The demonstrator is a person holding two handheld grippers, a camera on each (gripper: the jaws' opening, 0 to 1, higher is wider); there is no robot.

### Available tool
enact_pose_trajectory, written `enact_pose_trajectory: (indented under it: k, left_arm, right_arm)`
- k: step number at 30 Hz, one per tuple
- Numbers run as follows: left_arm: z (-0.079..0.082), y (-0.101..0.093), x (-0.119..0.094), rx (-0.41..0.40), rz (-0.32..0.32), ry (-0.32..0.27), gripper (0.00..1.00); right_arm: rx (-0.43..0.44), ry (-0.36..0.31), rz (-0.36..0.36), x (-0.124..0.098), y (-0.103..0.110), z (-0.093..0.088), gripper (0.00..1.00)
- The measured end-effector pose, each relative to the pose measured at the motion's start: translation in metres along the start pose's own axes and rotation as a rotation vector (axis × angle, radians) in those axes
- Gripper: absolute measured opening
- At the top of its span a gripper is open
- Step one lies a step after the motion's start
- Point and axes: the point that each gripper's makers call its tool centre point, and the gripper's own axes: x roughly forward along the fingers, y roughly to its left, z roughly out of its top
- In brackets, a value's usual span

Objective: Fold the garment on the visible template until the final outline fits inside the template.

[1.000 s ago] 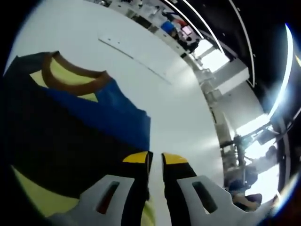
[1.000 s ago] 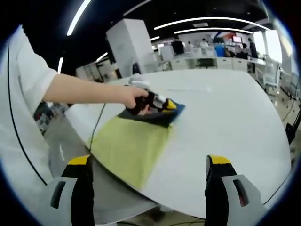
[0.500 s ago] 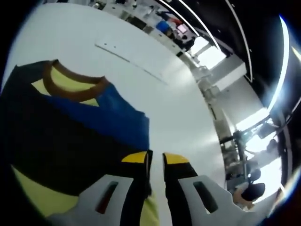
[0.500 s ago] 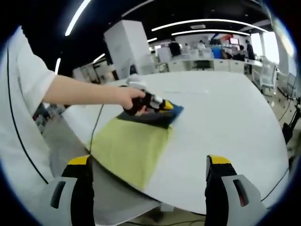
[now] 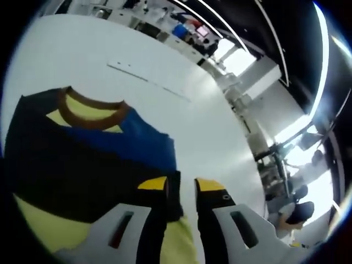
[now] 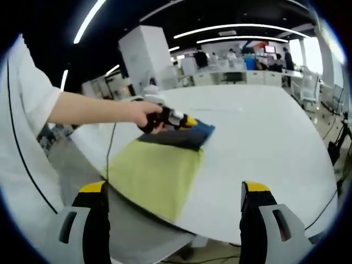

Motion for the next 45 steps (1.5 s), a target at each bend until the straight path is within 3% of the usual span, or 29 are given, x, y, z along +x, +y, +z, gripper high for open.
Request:
enact_pose_trajectory:
  k: [17,25,37,45]
  left_arm:
    - [0.013,0.026,-0.040,0.096,0.020,-0.018,0.29]
    - [0.016,0.036,-0.061,0.098,0.017,-0.032,0.36]
    - [0.028,0.063,-0.108,0.112,0.027,-0.085,0.43]
    - [0.033,0.084,-0.147,0.117,0.033,-0.115,0.49]
  right_arm:
    - [-0.020,-0.005,0.004,0.006,0.019,0.004,0.99]
    - [-0.022,-0.007,0.006,0.009,0.027,0.007,0.99]
    - [-0.029,-0.010,0.031,0.022,0.045,0.009,0.99]
    - [-0.019,-0.015,0.021,0.026,0.038,0.013,0.99]
